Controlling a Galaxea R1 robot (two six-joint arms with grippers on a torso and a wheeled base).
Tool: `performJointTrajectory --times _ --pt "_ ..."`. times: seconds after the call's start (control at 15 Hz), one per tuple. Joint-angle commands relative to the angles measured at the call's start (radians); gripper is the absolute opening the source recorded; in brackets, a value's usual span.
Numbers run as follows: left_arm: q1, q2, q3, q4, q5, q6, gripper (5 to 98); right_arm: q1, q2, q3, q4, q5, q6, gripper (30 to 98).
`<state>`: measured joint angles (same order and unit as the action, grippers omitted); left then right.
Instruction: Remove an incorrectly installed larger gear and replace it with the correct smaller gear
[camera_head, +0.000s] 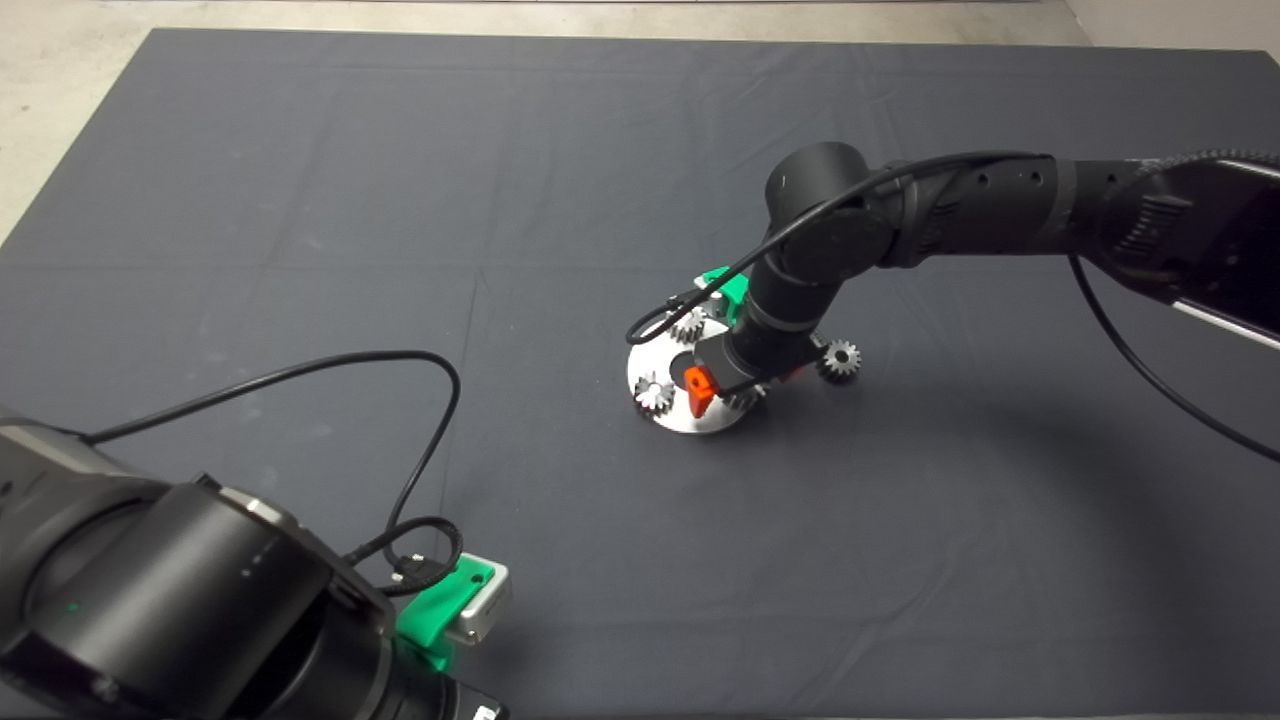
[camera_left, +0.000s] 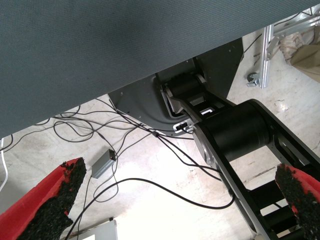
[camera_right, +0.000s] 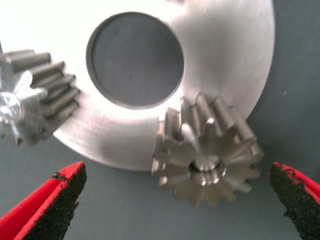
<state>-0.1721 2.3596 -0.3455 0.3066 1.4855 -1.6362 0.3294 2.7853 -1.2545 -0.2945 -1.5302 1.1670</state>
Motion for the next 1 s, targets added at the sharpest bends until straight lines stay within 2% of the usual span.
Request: performJointTrajectory --times 0.0,0.33,0.73,0.93 --pt "-0.014 -0.004 -0.001 -0.015 0.003 -0.005 97.7 0.019 0.004 -0.003 -0.083 -0.064 -0.007 96.9" --pt "-0.014 -0.006 -0.001 -0.014 0.004 -0.005 97.7 0.002 0.003 -0.023 -0.118 -0.068 -0.009 96.9" --pt "-0.014 -0.007 -0.001 -0.012 0.004 -0.005 97.7 -0.046 0.001 -0.037 -0.16 -0.071 -0.018 96.9" --pt "-0.014 -0.006 0.001 -0.012 0.004 -0.005 97.7 -0.046 0.0 -0.037 -0.161 -0.071 -0.026 96.9"
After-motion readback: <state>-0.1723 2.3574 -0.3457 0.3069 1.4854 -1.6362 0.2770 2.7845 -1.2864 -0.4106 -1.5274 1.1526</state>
